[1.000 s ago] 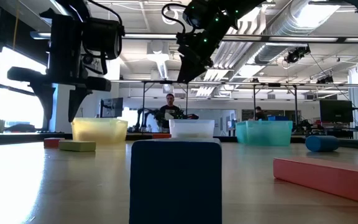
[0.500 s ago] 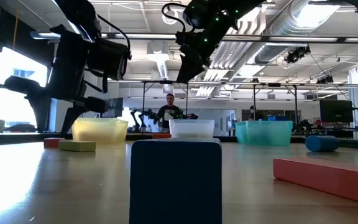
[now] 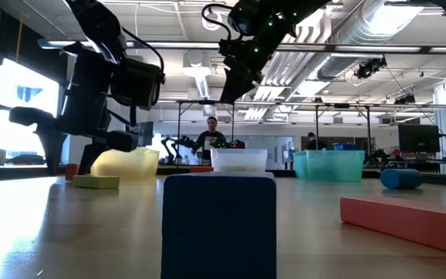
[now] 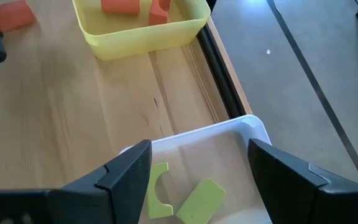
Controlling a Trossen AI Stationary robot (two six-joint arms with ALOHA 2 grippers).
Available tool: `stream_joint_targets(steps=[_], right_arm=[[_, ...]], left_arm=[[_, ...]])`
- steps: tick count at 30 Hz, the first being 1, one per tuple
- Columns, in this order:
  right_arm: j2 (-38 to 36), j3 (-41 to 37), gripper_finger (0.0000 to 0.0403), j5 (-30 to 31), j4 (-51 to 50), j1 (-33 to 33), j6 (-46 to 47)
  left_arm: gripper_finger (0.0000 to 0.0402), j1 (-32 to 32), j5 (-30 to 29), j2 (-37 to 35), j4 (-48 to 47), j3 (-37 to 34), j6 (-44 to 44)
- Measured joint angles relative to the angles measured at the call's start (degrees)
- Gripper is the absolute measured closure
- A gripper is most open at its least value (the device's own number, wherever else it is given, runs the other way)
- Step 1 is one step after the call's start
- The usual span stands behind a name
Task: Sort & place blocks by color
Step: Put the orange block into the yellow bin
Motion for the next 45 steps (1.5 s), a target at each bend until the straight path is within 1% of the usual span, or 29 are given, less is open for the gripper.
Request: stream_joint_targets(steps=[2, 6, 9, 12, 18, 20, 25, 29, 32, 39, 41, 45], right_arm=[[0.00, 0.00, 0.0149, 0.02, 0.35, 0.00, 0.00], [0.02, 0.00, 0.0149, 0.02, 0.99, 0.00, 0.92], [0.02, 0.00, 0.0149, 0.02, 1.03, 0.01, 2.09], [0.02, 0.00, 0.0149, 0.02, 1.03, 0.00, 2.54], [0.02, 0.00, 0.0149, 1.27, 0.88, 0.02, 4.04], [0.01, 0.00, 0.0149, 1.29, 0.04, 0.02, 4.13], [-1.21, -0.04, 0.0149, 2.11, -4.30, 0.13, 9.53], [-2.72, -0.04, 0.0149, 2.34, -7.20, 0.41, 14.63], [-3.67, -0.04, 0.0149, 2.66, -8.32, 1.04, 18.00], [-4.87, -0.04, 0.0149, 2.81, -8.82, 3.98, 24.95], [-5.01, -0.04, 0.0149, 2.82, -8.85, 4.99, 26.75], [-5.01, -0.04, 0.0149, 3.03, -9.36, 7.11, 30.40]], left_arm=[[0.0209, 0.32, -1.19, -0.43, 0.16, -0.21, 0.31], [0.0210, 2.36, -3.10, -0.17, 0.29, -0.24, 4.16], [0.0225, 3.32, -5.63, 0.14, 0.98, -0.30, 6.52], [0.0257, 3.95, -7.08, 0.27, 1.98, -0.37, 9.42], [0.0346, 3.88, -7.59, 0.26, 3.67, -0.39, 18.24], [0.0370, 3.74, -7.59, -0.40, 3.64, -0.41, 21.26], [0.0370, 2.56, -7.45, -3.64, 5.29, -0.73, 26.40], [0.0370, 1.97, -7.67, -9.69, 5.99, -0.61, 29.40], [0.0367, 2.41, -8.39, -14.69, 9.88, -0.48, 32.54], [0.0365, 7.15, -15.27, -24.82, 19.39, -0.46, 43.48], [0.0365, 9.30, -16.75, -26.22, 21.65, -0.43, 47.66], [0.0364, 14.05, -17.06, -26.85, 24.48, -0.41, 55.87]])
